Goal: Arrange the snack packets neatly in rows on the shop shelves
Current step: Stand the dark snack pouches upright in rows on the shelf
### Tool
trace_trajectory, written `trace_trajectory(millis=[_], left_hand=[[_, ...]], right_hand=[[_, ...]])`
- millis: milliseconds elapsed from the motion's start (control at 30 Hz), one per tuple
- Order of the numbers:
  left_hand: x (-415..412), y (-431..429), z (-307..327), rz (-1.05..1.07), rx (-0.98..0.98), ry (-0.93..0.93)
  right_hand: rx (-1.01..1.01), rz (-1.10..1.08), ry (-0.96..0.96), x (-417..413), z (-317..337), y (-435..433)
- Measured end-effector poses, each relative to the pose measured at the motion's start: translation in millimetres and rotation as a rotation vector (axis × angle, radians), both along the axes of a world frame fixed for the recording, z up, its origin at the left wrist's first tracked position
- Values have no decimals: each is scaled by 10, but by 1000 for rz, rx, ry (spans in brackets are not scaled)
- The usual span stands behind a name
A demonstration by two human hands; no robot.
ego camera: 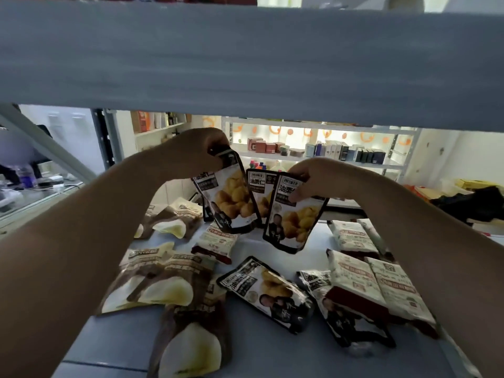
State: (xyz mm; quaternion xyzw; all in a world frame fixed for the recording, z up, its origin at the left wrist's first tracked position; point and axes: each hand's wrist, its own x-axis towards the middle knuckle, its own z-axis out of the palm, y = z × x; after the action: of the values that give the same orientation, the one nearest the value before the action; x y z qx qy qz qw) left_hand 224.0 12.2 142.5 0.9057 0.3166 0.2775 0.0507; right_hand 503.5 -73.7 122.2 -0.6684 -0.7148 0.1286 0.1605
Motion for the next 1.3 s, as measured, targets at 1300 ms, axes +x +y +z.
trace_trajectory(millis=[1300], left_hand=[[133,595,-622,7,86,235]], right_hand=[[11,-130,-510,-603,-151,329]])
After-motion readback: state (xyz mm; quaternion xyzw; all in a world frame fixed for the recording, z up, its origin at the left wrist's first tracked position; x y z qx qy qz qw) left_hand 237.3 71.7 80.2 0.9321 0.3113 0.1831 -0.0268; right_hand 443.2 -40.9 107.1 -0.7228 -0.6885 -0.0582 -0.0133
